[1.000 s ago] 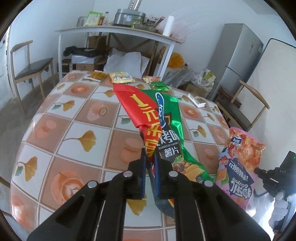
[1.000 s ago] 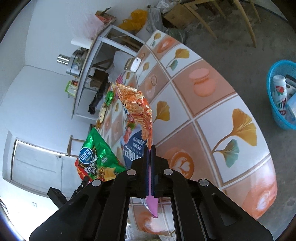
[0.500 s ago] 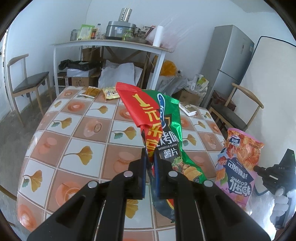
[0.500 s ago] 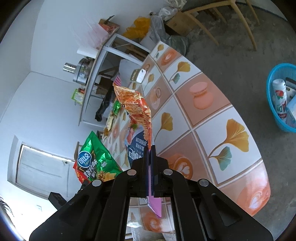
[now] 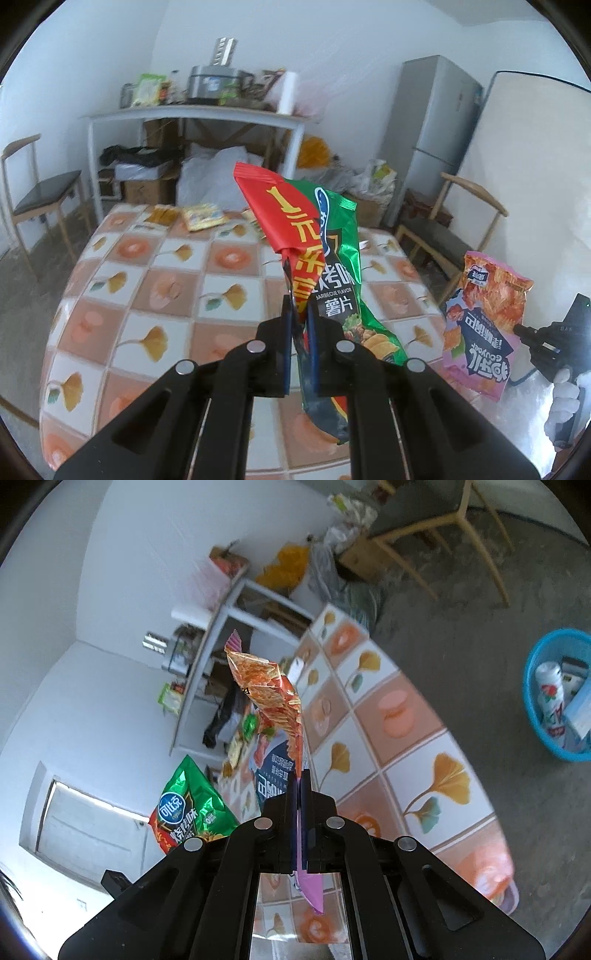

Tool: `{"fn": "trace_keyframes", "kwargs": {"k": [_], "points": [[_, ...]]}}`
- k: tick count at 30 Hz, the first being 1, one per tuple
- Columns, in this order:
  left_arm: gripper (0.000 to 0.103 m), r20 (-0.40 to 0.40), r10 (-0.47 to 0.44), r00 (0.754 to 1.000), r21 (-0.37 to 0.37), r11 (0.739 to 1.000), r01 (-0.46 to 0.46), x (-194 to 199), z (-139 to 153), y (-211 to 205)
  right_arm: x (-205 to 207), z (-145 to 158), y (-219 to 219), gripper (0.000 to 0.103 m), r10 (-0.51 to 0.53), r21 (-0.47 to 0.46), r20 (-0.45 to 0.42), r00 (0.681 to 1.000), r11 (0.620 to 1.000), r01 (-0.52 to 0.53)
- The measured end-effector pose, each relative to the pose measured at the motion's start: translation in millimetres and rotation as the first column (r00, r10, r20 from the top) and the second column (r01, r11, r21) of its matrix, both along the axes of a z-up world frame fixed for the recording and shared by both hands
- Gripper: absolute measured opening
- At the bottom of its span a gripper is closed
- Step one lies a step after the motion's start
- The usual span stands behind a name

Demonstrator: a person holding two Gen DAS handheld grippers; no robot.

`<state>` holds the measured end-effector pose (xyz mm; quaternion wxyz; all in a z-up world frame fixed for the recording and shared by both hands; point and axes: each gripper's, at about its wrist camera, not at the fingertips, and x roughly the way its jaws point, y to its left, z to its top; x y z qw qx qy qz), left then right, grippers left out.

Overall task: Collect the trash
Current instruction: 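Carry both snack bags toward the blue wastebasket, then open both tools to drop the snack bags into the wastebasket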

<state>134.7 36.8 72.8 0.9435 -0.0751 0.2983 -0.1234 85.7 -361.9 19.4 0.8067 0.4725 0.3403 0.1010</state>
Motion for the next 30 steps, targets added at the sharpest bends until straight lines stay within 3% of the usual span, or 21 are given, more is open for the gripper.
{"fn": "trace_keyframes", "kwargs": {"k": [7, 12, 15, 20, 27, 30], "points": [[0.007, 0.033, -0.185, 0.982, -0.037, 0.982, 0.186, 19, 28, -60, -58, 18, -65, 0.0, -0.21, -0.025, 0.052, 0.976, 0.977, 0.212], [0.007, -0.018, -0.38, 0.925, -0.093, 0.922, 0.377, 40, 36, -137, -102, 9, -114, 0.0, -0.362, -0.026, 0.044, 0.931, 0.931, 0.364], [0.007, -0.073, -0.482, 0.873, -0.118, 0.874, 0.472, 52, 31, -194, -123, -6, -140, 0.0, -0.438, -0.02, 0.016, 0.899, 0.899, 0.438], [0.007, -0.197, -0.628, 0.753, -0.112, 0.777, 0.619, 66, 3, -304, -145, -50, -176, 0.0, -0.52, 0.018, -0.048, 0.853, 0.853, 0.521], [0.007, -0.394, -0.697, 0.599, -0.099, 0.68, 0.727, 81, -69, -425, -134, -136, -210, 0.0, -0.538, 0.085, -0.182, 0.823, 0.825, 0.558], [0.007, -0.46, -0.69, 0.558, -0.071, 0.655, 0.752, 86, -99, -465, -124, -168, -221, 0.0, -0.534, 0.107, -0.228, 0.814, 0.817, 0.566]]}}
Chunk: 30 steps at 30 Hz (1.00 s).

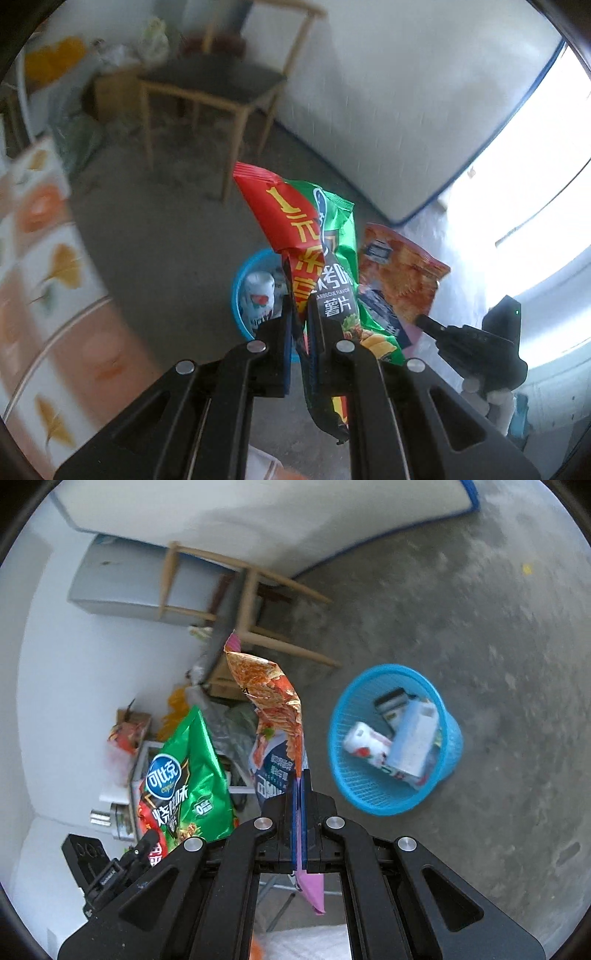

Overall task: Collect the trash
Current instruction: 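Open both tools to drop the snack bags into the wastebasket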

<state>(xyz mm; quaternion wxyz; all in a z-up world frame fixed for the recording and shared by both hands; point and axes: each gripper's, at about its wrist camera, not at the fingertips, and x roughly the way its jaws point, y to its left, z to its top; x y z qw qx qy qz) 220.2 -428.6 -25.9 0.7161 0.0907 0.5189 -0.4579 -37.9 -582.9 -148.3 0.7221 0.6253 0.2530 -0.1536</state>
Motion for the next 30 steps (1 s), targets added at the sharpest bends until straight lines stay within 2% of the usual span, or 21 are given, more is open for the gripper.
{"fn": "trace_keyframes", "kwargs": {"k": [5, 7, 8, 9, 10, 11, 13, 16, 19, 21, 24, 26, 27, 28, 30], "points": [[0.007, -0.035, -0.018, 0.999, 0.103, 0.994, 0.021, 10, -50, -58, 15, -47, -18, 0.0, -0.017, 0.063, -0.034, 0.999, 0.998, 0.02], [0.009, -0.047, -0.033, 0.998, 0.121, 0.992, 0.038, 12, -66, -76, 24, -67, -24, 0.005, 0.0, 0.073, -0.04, 0.999, 0.997, 0.003], [0.012, -0.059, -0.043, 0.997, 0.143, 0.988, 0.051, 13, -77, -85, 25, -76, -26, 0.006, -0.007, 0.073, -0.06, 0.998, 0.997, 0.011], [0.025, -0.064, -0.05, 0.997, 0.18, 0.982, 0.06, 14, -89, -93, 26, -87, -29, 0.014, -0.01, 0.064, -0.074, 0.997, 0.998, 0.014], [0.042, -0.056, -0.054, 0.997, 0.208, 0.976, 0.064, 15, -96, -95, 28, -95, -31, 0.031, -0.006, 0.061, -0.079, 0.997, 0.998, 0.011], [0.046, -0.04, -0.052, 0.998, 0.241, 0.969, 0.06, 14, -104, -98, 25, -109, -33, 0.036, -0.019, 0.062, -0.117, 0.993, 0.998, 0.026], [0.047, -0.05, -0.039, 0.998, 0.26, 0.964, 0.051, 13, -113, -97, 14, -128, -35, 0.037, -0.053, 0.081, -0.191, 0.98, 0.994, 0.07], [0.049, -0.073, -0.006, 0.997, 0.235, 0.972, 0.023, 16, -108, -83, -3, -135, -34, 0.037, -0.09, 0.093, -0.207, 0.974, 0.989, 0.111], [0.049, -0.037, 0.0, 0.999, 0.204, 0.979, 0.007, 19, -85, -67, -17, -127, -33, 0.037, -0.111, 0.071, -0.213, 0.971, 0.989, 0.129], [0.049, -0.009, 0.007, 1.0, 0.164, 0.986, -0.005, 13, -65, -57, -26, -111, -30, 0.037, -0.12, 0.035, -0.209, 0.971, 0.991, 0.13], [0.049, 0.037, 0.0, 0.999, 0.072, 0.997, -0.003, 7, -21, -35, -26, -71, -18, 0.037, -0.092, -0.084, -0.19, 0.977, 0.994, 0.077], [0.055, 0.091, 0.005, 0.996, -0.003, 1.0, -0.005, -9, 18, -5, -19, -38, -2, 0.037, -0.047, -0.19, -0.179, 0.983, 0.982, 0.012], [0.062, 0.115, 0.006, 0.993, -0.041, 0.999, -0.001, -19, 38, 13, -17, -22, 8, 0.039, -0.023, -0.246, -0.176, 0.984, 0.969, -0.021], [0.07, 0.136, 0.012, 0.991, -0.064, 0.998, -0.004, -23, 51, 25, -15, 9, 25, 0.041, 0.006, -0.331, -0.173, 0.985, 0.942, -0.064], [0.079, 0.218, 0.056, 0.974, -0.109, 0.994, -0.033, -43, 85, 66, -15, 51, 54, 0.047, 0.049, -0.447, -0.157, 0.986, 0.887, -0.115]]}}
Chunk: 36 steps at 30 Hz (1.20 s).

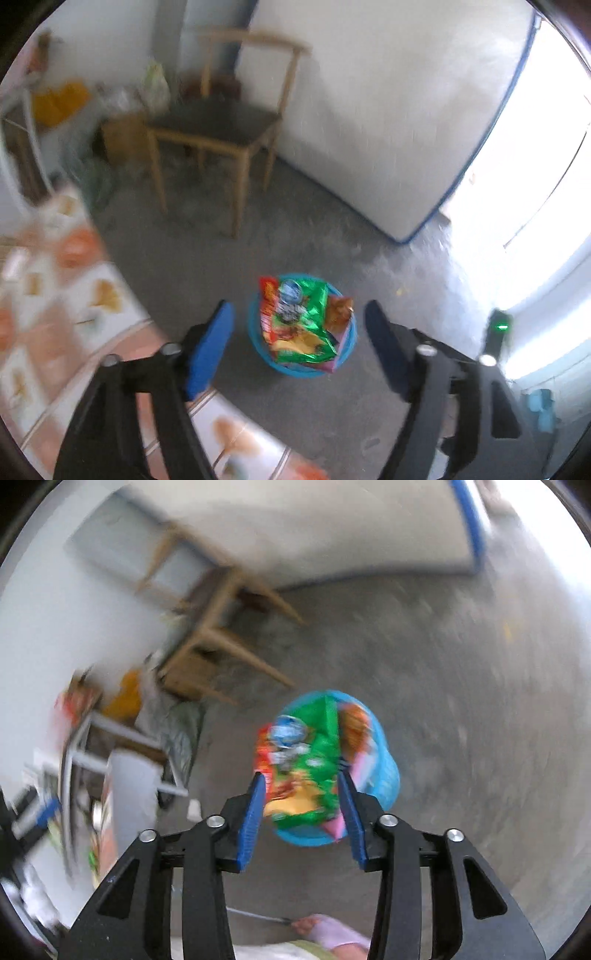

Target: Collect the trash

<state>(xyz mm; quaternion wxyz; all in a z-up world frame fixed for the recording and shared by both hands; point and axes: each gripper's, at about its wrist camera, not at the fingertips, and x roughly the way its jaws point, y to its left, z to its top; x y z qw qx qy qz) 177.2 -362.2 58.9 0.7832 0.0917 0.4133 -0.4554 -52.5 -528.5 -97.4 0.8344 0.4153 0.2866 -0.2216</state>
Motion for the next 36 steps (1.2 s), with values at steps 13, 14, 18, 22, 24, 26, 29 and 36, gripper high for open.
{"fn": "trace_keyframes", "kwargs": {"k": [13, 14, 18, 22, 24, 26, 29, 36], "points": [[0.098, 0.158, 0.417, 0.895, -0.098, 0.908, -0.407, -122, 49, 214, -23, 159, 228, 0.096, 0.329, -0.509, -0.008, 0.944, 0.811, -0.287], [0.098, 0.155, 0.443, 0.883, -0.097, 0.896, -0.432, -129, 43, 223, -22, 156, 234, 0.096, 0.339, -0.496, -0.022, 0.94, 0.813, -0.305], [0.098, 0.202, 0.56, 0.804, 0.0, 0.821, -0.571, -150, 11, 257, -14, 139, 269, 0.096, 0.292, -0.528, -0.198, 0.936, 0.772, -0.353], [0.098, 0.194, 0.641, 0.742, 0.088, 0.742, -0.664, -165, -20, 277, -19, 122, 292, 0.096, 0.269, -0.552, -0.324, 0.907, 0.725, -0.413], [0.098, 0.197, 0.672, 0.714, 0.115, 0.707, -0.697, -168, -30, 287, -18, 116, 294, 0.096, 0.257, -0.548, -0.357, 0.898, 0.721, -0.424], [0.098, 0.2, 0.686, 0.699, 0.131, 0.689, -0.713, -169, -36, 294, -19, 111, 295, 0.096, 0.256, -0.526, -0.371, 0.892, 0.734, -0.43], [0.098, 0.223, 0.698, 0.68, 0.149, 0.665, -0.732, -165, -39, 301, -22, 109, 298, 0.096, 0.251, -0.513, -0.391, 0.886, 0.74, -0.436], [0.098, 0.25, 0.704, 0.665, 0.134, 0.655, -0.743, -167, -32, 303, -26, 109, 304, 0.096, 0.233, -0.525, -0.394, 0.889, 0.737, -0.425]]}}
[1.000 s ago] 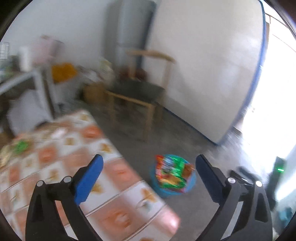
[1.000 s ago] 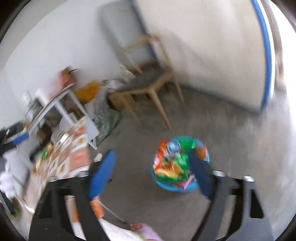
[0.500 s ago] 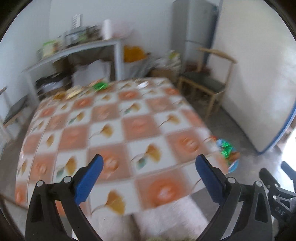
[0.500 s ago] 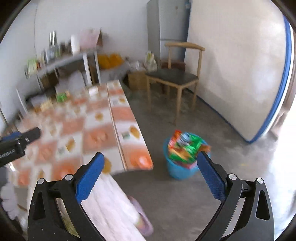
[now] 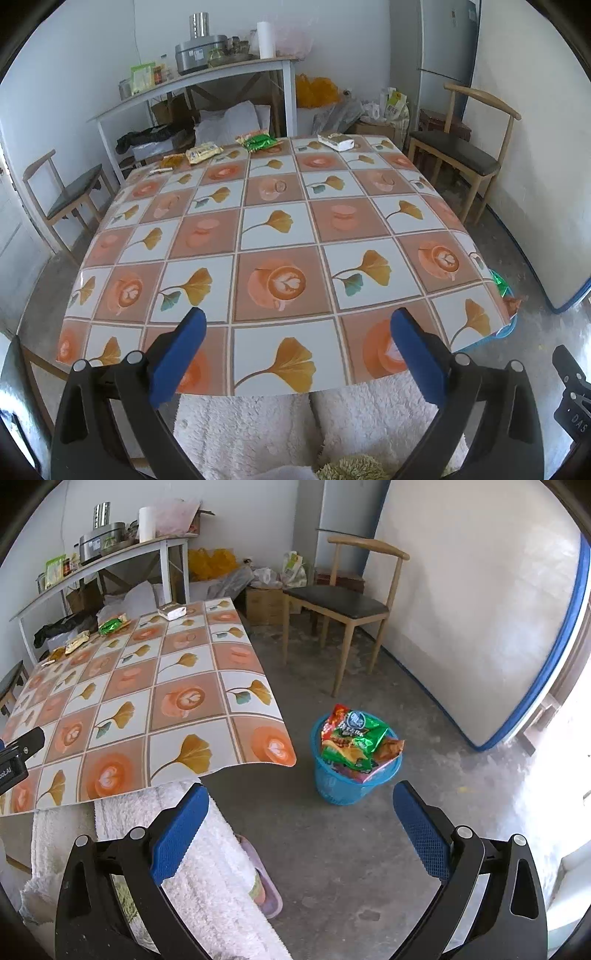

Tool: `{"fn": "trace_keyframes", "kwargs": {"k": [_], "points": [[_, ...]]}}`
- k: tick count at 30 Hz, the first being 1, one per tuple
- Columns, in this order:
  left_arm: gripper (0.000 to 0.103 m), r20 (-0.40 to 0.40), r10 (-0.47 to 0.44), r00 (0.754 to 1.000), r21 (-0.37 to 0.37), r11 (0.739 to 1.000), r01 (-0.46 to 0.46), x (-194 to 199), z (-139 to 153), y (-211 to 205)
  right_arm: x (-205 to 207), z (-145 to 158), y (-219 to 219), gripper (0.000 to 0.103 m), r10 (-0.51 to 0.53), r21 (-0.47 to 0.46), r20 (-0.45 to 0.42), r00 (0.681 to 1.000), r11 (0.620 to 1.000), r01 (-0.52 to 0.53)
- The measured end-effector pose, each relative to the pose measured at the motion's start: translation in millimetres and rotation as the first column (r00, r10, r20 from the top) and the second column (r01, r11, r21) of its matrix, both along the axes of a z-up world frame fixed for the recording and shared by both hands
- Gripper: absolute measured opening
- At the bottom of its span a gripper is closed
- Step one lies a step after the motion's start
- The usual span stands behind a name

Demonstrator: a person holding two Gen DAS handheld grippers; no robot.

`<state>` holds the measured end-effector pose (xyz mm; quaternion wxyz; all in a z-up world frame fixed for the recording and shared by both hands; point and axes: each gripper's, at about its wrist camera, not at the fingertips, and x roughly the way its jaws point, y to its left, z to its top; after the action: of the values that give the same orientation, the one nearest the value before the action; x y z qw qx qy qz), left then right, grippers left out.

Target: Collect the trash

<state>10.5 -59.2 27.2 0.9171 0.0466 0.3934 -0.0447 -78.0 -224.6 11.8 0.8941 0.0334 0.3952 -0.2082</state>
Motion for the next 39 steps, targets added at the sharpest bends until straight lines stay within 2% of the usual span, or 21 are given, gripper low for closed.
{"fn": "trace_keyframes", "kwargs": {"k": [39], "points": [[0.098, 0.004, -0.029, 1.0, 0.0, 1.0, 0.029, -3.7, 1.9, -4.5, -4.4, 1.9, -3.5, 0.096, -0.028, -0.002, 0.013, 1.0, 1.0, 0.028]]}}
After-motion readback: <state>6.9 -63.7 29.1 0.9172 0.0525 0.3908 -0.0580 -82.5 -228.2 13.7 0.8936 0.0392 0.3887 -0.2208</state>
